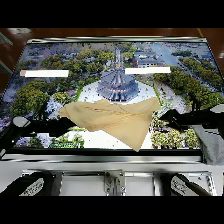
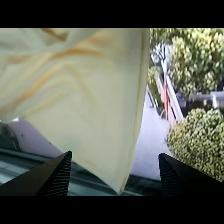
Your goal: Fold the shirts.
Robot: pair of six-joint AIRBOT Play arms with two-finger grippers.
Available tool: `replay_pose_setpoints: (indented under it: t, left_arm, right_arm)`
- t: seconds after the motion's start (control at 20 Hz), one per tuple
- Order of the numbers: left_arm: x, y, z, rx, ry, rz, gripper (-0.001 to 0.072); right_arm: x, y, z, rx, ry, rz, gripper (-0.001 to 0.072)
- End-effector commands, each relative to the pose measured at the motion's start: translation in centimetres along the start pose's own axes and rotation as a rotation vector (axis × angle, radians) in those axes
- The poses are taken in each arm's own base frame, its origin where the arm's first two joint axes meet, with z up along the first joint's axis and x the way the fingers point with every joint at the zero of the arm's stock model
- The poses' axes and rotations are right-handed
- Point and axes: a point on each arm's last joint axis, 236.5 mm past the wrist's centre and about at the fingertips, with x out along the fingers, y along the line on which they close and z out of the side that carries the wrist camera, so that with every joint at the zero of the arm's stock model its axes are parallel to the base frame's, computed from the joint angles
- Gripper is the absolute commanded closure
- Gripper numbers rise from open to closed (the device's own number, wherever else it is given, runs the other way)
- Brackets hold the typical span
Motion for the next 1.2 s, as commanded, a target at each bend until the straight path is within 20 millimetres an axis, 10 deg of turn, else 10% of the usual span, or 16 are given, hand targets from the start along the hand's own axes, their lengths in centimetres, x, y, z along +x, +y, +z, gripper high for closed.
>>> replay_pose_setpoints:
  t: [0.0, 0.5, 0.75, 1.15]
  left_arm:
    - [3.8, -1.1, -1.5, -0.049, 0.014, -0.006, 0.0093]
    - [10.4, -2.7, -0.5, -0.076, 0.056, 0.009, 0.0123]
    - [11.2, -3.6, -0.3, -0.025, 0.08, 0.002, 0.064]
    - [8.1, -6.6, -1.4, 0.193, 0.115, -0.088, 0.0662]
  right_arm:
    - [1.4, -0.8, -3.2, 0.041, 0.097, 0.016, 0.0045]
    - [1.8, -0.5, -2.4, 0.041, 0.063, 0.011, 0.0045]
    - [5.6, 0.4, -4.4, 0.027, 0.157, -0.016, 0.0045]
    - [9.5, 0.0, -8.4, 0.033, 0.369, -0.057, 0.0045]
